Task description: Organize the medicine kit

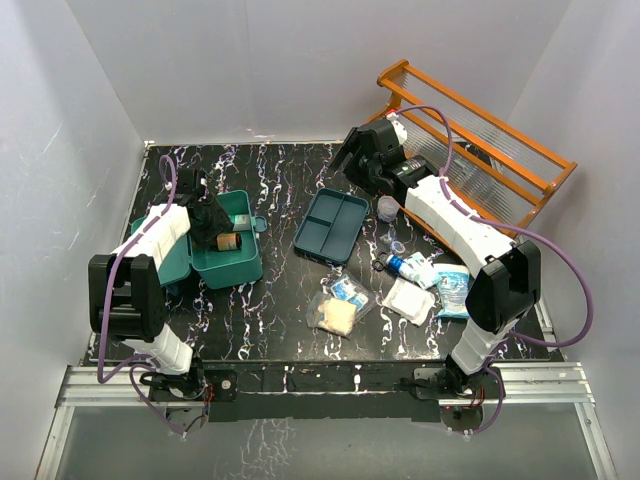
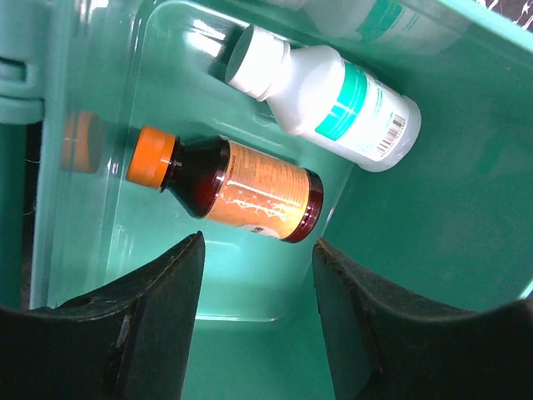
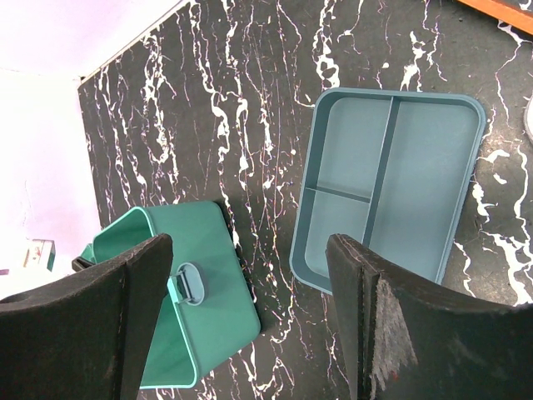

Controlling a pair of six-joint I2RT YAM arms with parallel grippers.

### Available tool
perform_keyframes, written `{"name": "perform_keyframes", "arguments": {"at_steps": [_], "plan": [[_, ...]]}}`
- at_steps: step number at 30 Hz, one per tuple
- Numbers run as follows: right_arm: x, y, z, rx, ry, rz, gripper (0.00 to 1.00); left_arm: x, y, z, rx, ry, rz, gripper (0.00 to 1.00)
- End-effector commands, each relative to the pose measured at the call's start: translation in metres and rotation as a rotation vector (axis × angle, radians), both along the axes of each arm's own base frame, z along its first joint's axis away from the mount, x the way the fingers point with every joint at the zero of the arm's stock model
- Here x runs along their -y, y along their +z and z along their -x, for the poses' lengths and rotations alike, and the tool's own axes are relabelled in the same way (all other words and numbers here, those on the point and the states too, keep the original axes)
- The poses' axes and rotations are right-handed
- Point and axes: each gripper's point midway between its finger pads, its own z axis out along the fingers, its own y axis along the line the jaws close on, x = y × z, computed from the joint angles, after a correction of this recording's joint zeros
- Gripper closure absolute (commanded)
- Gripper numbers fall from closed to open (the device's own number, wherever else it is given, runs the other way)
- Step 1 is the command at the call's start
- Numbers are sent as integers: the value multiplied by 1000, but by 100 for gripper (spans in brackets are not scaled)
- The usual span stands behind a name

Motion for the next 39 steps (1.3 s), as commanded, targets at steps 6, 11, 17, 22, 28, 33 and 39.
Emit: {"name": "perform_keyframes", "arguments": {"at_steps": [6,11,17,22,28,33,39], "plan": [[6,21,-2,62,-20,-18,27,-2,-6,8,-34,-8,-22,47],[8,20,-3,65,-30,-9,27,4,-13,9,-62,13,-15,52],[8,21,-6,69,-33,-5,27,7,-16,2,-51,51,-83,59],[8,20,-8,71,-33,0,27,0,-14,-11,-17,63,-194,59],[9,20,-9,73,-35,6,27,5,-30,-21,-31,11,-199,58],[13,20,-10,73,-41,9,27,20,-33,-34,6,-49,-136,59],[14,19,-11,74,-44,11,27,34,-20,-45,67,-91,-77,60]]}}
